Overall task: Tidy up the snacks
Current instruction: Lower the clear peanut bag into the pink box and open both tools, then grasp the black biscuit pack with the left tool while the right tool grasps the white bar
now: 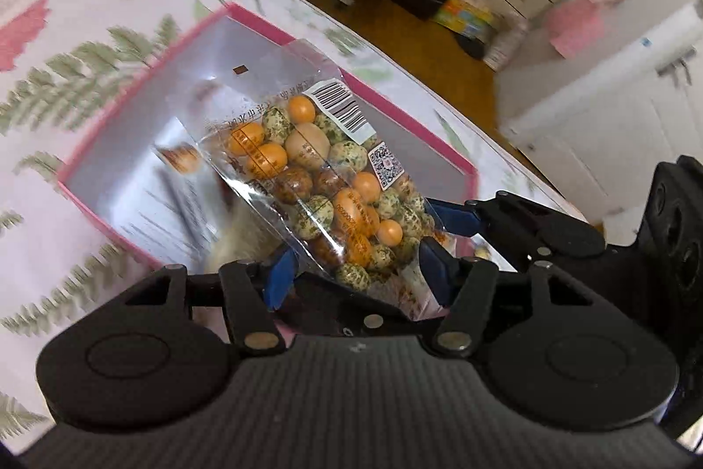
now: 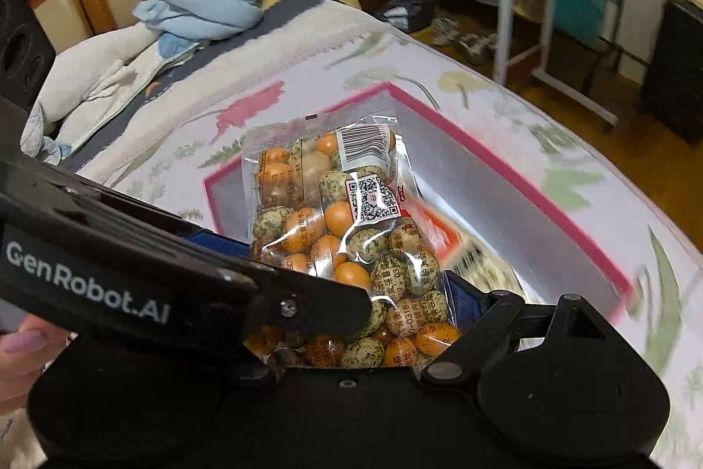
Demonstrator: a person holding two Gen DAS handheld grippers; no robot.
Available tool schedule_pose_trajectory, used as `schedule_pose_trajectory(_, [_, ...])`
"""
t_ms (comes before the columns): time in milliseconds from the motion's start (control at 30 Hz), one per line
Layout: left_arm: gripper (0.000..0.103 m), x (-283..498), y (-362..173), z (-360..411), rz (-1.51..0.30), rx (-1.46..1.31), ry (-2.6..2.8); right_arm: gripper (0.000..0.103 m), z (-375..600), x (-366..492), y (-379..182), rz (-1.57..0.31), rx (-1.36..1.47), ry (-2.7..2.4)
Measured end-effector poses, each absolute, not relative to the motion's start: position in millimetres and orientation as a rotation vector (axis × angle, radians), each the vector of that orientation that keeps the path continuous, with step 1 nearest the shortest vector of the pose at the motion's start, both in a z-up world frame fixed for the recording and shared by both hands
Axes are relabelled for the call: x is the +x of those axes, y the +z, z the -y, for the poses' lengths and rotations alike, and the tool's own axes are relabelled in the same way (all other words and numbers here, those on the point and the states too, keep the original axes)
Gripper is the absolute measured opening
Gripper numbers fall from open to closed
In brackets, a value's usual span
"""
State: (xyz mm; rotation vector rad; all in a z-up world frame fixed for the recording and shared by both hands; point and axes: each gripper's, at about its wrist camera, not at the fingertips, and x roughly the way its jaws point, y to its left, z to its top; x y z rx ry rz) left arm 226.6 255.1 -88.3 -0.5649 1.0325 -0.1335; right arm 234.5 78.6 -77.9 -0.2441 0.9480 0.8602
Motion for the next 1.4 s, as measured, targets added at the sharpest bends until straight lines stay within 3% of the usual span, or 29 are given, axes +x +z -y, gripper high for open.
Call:
schedule_pose_trajectory(133, [0.073, 234, -94, -268, -1.033, -0.529, -0.034, 0.093, -100, 249, -88, -0.952, -0.286, 0.903])
schedule_pose_trajectory(300, [0.073, 228, -94, -262, -0.993, -0.369, 0.050, 0.093, -78, 248, -88, -0.948, -0.221, 0.864])
schedule_pose_trajectory(767, [0.070, 192, -61, -199, -0.936, -0.331, -0.186, 0.092, 73, 210, -46, -0.851, -0.050, 0.627])
schedule_pose_trajectory(900, [0.066, 186, -51, -161, -0.936, -0.301, -0.282, 0.074, 114, 216, -45, -0.839, -0.013, 0.549])
schedule_pose_trajectory(1067, [0.064, 190, -56, -103, -0.963, -0.207, -0.378, 0.063, 148, 233, -59, -0.868, 0.051, 0.498])
schedule_pose_trajectory(1400, [0.064, 232, -92, 3, -1.066, 0.044, -0.566, 0.054, 172, 267, -92, -0.927, -0.009, 0.501])
